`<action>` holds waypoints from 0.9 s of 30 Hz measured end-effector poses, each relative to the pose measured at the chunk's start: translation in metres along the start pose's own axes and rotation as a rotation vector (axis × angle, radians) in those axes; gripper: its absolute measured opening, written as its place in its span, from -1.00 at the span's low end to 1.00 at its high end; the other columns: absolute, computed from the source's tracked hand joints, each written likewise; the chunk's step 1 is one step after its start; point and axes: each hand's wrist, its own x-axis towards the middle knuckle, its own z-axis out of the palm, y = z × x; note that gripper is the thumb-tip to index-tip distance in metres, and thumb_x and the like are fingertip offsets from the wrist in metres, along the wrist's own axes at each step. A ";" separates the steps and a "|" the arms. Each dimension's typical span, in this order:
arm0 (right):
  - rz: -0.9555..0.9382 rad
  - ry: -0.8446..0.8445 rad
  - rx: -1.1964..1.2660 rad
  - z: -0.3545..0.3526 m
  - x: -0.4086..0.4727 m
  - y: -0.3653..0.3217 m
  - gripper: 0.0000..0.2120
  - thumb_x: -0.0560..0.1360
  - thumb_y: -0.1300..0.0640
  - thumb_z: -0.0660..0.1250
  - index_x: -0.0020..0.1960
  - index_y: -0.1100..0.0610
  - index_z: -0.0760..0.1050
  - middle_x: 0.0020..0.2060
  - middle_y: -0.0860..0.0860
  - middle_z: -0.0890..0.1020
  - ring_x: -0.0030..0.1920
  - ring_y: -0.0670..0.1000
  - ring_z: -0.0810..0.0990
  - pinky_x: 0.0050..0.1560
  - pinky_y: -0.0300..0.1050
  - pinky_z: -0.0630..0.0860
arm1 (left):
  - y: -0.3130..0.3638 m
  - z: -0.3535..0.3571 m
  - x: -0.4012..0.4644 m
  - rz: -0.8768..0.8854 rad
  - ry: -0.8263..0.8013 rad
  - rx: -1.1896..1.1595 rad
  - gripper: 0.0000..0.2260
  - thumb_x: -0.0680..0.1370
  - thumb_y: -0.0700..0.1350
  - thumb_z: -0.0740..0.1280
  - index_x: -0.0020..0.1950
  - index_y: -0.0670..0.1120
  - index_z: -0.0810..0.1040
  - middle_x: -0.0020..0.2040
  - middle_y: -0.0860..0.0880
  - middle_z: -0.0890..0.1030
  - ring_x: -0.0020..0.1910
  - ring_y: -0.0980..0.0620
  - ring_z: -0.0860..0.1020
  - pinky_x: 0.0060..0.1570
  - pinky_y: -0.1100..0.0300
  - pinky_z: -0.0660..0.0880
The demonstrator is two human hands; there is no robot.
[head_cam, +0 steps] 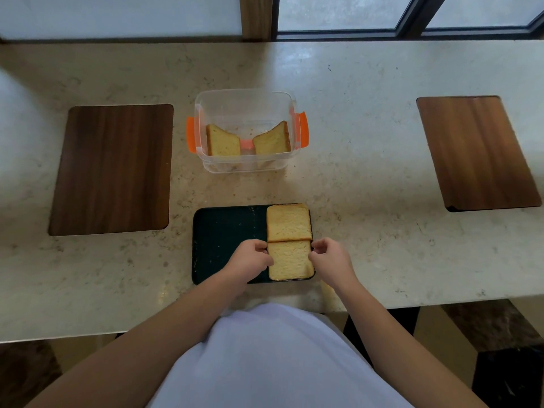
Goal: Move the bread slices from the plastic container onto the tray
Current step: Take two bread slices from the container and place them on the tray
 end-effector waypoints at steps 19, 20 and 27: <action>-0.024 0.101 -0.181 -0.005 0.033 -0.025 -0.84 0.53 -0.01 0.42 -0.13 0.07 0.58 -0.18 0.00 0.63 -0.15 0.02 0.58 -0.17 -0.07 0.49 | 0.027 0.001 0.021 0.070 0.299 0.301 -0.75 0.45 0.04 0.50 -0.02 -0.10 0.63 -0.19 -0.06 0.67 -0.21 0.02 0.64 -0.09 0.02 0.62; -0.037 0.101 -0.186 -0.005 0.033 -0.025 -0.84 0.53 -0.01 0.43 -0.13 0.08 0.59 -0.17 0.00 0.64 -0.14 0.02 0.59 -0.16 -0.06 0.51 | 0.026 0.001 0.021 0.072 0.301 0.303 -0.75 0.45 0.03 0.50 -0.02 -0.10 0.63 -0.19 -0.05 0.67 -0.21 0.03 0.64 -0.09 0.02 0.62; -0.075 0.092 -0.179 -0.003 0.037 -0.022 -0.86 0.52 0.02 0.44 -0.13 0.07 0.56 -0.19 -0.04 0.61 -0.16 -0.02 0.56 -0.21 -0.10 0.45 | 0.025 0.002 0.025 0.080 0.315 0.274 -0.78 0.44 0.02 0.52 -0.05 -0.08 0.61 -0.20 -0.05 0.66 -0.23 0.01 0.65 -0.12 -0.02 0.64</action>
